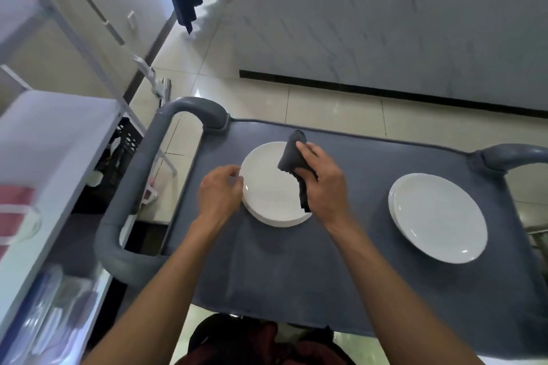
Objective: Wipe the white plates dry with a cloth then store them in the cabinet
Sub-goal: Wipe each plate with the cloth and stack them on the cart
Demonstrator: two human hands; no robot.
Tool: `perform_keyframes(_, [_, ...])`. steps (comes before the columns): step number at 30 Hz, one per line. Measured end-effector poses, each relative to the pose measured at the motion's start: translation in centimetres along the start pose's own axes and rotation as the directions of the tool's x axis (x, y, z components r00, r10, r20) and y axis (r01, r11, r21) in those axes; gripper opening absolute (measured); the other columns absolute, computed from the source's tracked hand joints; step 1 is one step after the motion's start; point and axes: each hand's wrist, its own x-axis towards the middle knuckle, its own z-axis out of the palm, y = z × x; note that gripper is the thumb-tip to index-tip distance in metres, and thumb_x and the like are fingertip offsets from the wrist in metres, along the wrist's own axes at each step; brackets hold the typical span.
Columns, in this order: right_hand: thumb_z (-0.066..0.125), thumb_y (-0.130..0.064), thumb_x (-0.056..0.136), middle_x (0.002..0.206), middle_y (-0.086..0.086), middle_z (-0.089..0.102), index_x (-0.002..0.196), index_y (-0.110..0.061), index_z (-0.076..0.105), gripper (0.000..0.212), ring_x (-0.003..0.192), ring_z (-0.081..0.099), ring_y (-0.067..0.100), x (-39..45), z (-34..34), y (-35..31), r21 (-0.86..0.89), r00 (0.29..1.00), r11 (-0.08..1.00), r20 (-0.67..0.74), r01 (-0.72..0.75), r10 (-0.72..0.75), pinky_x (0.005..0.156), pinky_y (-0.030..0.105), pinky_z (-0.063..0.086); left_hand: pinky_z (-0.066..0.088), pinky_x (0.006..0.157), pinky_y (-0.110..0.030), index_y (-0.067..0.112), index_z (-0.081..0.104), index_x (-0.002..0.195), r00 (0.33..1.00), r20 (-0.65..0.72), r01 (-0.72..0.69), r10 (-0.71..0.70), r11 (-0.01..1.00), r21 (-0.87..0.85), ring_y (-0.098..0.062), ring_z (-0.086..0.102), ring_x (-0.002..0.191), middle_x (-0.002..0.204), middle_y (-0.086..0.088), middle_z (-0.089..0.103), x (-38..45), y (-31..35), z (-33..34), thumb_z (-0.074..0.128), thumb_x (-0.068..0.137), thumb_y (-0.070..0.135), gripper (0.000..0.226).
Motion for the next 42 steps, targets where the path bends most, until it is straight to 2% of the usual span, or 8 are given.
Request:
perform_keyframes(9, [0.075,-0.014,0.084,0.133,0.015,0.062,0.134,-0.018,0.062,0.051,0.102,0.064,0.038,-0.7,6.7,2.0,-0.335,0.986,0.935,0.148,0.119,-0.073,0.086,0.051,0.054,0.05,0.077,-0.027,0.026,0.075,0.101,0.993,0.051,0.114,-0.111,0.99,-0.077,-0.015,0.067,0.084,0.088,0.01,0.072,1.3,-1.0,0.7,0.07,0.086,0.034,0.018])
perform_keyframes(13, [0.079,-0.016,0.08,0.137,0.012,0.06,0.134,-0.018,0.061,0.057,0.115,0.061,0.032,-1.5,7.7,2.5,-0.431,0.978,0.891,0.2,0.138,-0.055,0.087,0.052,0.051,0.043,0.071,-0.025,0.026,0.072,0.097,0.988,0.06,0.148,-0.144,0.987,-0.067,-0.014,0.064,0.081,0.083,0.012,0.068,1.5,-1.0,1.0,0.075,0.081,0.035,0.018])
perform_keyframes(17, [0.071,-0.026,0.087,0.149,0.009,0.049,0.143,-0.021,0.052,0.059,0.135,0.046,0.029,-2.0,7.9,2.4,-0.526,0.979,0.844,0.202,0.103,0.006,0.106,0.054,0.035,0.044,0.07,-0.025,0.024,0.07,0.096,0.983,0.071,0.172,-0.167,0.983,-0.061,-0.014,0.065,0.08,0.086,0.009,0.07,1.8,-1.0,1.3,0.075,0.08,0.03,0.018])
perform_keyframes(22, [0.059,-0.03,0.096,0.161,0.005,0.032,0.153,-0.028,0.037,0.061,0.147,0.03,0.026,-2.1,7.5,2.4,-0.523,0.957,0.85,0.275,0.067,0.094,0.116,0.053,0.02,0.054,0.081,-0.032,0.021,0.069,0.098,0.972,0.107,0.217,-0.207,0.972,-0.09,-0.016,0.067,0.085,0.087,0.008,0.07,2.2,-1.1,1.5,0.073,0.08,0.026,0.019])
perform_keyframes(30, [0.058,-0.03,0.097,0.158,0.006,0.037,0.151,-0.028,0.04,0.057,0.145,0.035,0.026,-2.3,6.9,2.6,-0.441,0.968,0.896,0.241,0.045,0.07,0.114,0.053,0.028,0.059,0.082,-0.038,0.021,0.066,0.095,0.962,0.145,0.264,-0.232,0.929,-0.26,-0.014,0.067,0.084,0.089,0.006,0.069,2.2,-0.6,1.1,0.072,0.085,0.02,0.012])
perform_keyframes(34, [0.054,-0.031,0.095,0.157,0.006,0.04,0.15,-0.027,0.042,0.057,0.144,0.037,0.025,-2.5,6.6,2.7,-0.382,0.971,0.923,0.233,0.046,0.048,0.112,0.053,0.031,0.064,0.066,-0.042,0.018,0.058,0.099,0.932,0.25,0.349,-0.263,0.836,-0.423,-0.02,0.069,0.09,0.106,-0.004,0.068,1.2,0.1,0.6,0.063,0.092,0.012,0.012])
perform_keyframes(38, [0.052,-0.032,0.094,0.157,0.005,0.038,0.151,-0.027,0.04,0.058,0.145,0.035,0.022,-2.8,6.7,2.4,-0.332,0.97,0.942,0.239,0.038,0.045,0.113,0.051,0.031,0.055,0.051,-0.031,0.013,0.048,0.114,0.87,0.394,0.486,-0.298,0.656,-0.577,-0.028,0.068,0.095,0.115,-0.012,0.063,0.3,1.1,-0.3,0.056,0.093,0.0,0.026])
perform_keyframes(42, [0.048,-0.032,0.095,0.159,0.003,0.035,0.152,-0.027,0.039,0.058,0.146,0.032,0.019,-3.1,6.5,2.3,-0.298,0.969,0.954,0.243,0.034,0.041,0.115,0.05,0.028,0.058,0.058,-0.035,0.009,0.052,0.124,0.816,0.517,0.571,-0.258,0.491,-0.657,-0.03,0.067,0.098,0.12,-0.012,0.064,-0.4,1.4,-1.0,0.054,0.088,-0.009,0.041])
